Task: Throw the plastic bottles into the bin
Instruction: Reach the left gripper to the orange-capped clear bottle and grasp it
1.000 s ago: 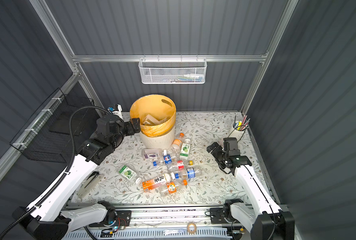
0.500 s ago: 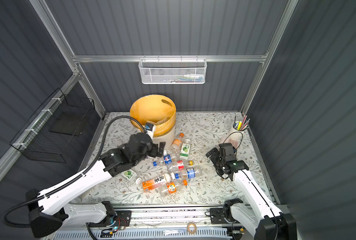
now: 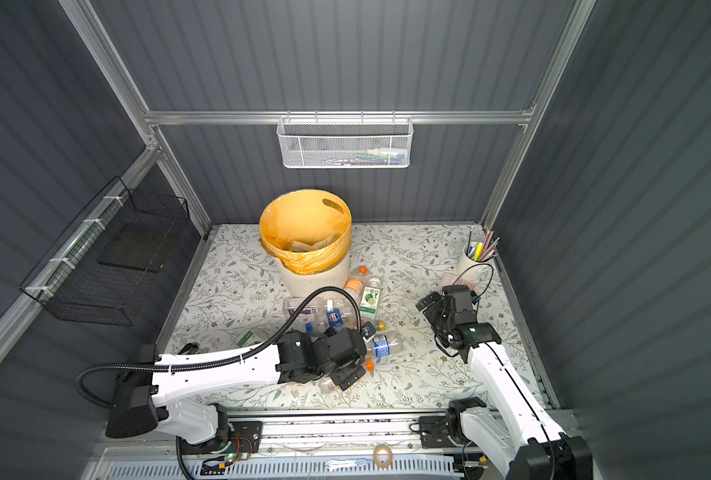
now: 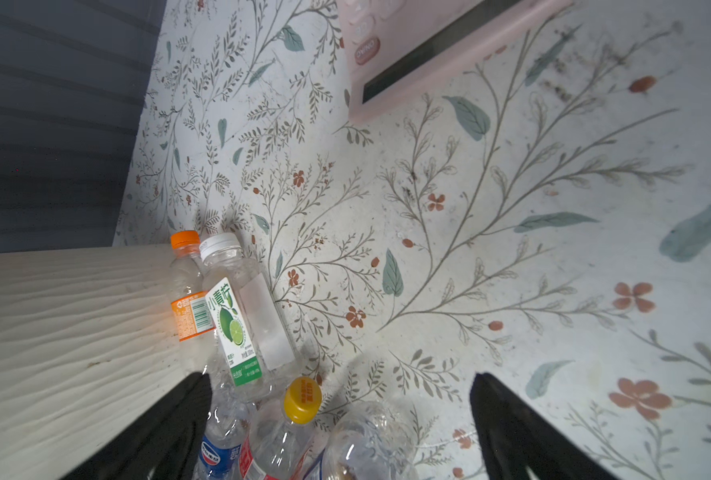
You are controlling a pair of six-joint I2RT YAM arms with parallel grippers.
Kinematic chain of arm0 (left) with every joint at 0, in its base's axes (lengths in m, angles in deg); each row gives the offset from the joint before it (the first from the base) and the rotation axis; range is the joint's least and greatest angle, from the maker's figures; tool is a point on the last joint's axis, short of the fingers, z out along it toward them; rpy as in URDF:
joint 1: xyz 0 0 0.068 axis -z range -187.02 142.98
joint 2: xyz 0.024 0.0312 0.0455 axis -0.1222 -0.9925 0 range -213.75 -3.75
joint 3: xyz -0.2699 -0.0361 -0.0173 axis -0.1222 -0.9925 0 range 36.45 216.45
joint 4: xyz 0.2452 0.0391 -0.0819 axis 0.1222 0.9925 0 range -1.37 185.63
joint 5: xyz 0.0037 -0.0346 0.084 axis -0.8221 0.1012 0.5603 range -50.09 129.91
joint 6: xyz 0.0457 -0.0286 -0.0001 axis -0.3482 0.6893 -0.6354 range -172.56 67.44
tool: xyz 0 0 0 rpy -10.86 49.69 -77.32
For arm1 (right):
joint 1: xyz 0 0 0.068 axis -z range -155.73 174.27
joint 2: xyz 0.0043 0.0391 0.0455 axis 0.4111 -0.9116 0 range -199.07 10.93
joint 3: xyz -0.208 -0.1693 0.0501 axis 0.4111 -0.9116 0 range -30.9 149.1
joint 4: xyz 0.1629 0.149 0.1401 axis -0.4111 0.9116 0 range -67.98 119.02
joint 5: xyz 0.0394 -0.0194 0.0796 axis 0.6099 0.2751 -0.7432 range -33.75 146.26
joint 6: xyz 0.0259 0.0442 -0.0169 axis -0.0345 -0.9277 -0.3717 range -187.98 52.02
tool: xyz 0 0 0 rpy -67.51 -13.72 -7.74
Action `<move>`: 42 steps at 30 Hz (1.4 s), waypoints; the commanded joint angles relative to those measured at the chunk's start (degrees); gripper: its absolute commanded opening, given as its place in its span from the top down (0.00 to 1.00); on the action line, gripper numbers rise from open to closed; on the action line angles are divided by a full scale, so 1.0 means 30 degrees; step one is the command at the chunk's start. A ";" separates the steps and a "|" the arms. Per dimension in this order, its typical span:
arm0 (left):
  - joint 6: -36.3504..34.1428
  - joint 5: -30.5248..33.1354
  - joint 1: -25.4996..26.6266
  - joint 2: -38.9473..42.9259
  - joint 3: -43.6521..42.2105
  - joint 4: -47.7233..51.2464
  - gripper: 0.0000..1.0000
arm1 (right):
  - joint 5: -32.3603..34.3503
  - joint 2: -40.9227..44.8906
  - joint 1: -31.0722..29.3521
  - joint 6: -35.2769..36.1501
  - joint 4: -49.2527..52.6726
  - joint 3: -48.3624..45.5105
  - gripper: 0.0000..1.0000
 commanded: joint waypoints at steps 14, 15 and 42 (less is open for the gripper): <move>-0.1253 -0.2368 0.0424 -0.3426 -0.0709 0.0723 0.25 | 0.0445 0.0647 0.0239 0.0350 -0.0627 -0.0875 0.01; -0.1300 -0.2525 0.0424 -0.3568 -0.0754 0.0600 0.25 | 0.0417 0.0647 0.0253 0.0325 -0.0627 -0.0920 0.01; -0.1179 0.0355 0.0414 -0.0599 0.1611 -0.0520 0.51 | -0.0109 0.1152 0.0753 0.0876 -0.1518 -0.1484 0.01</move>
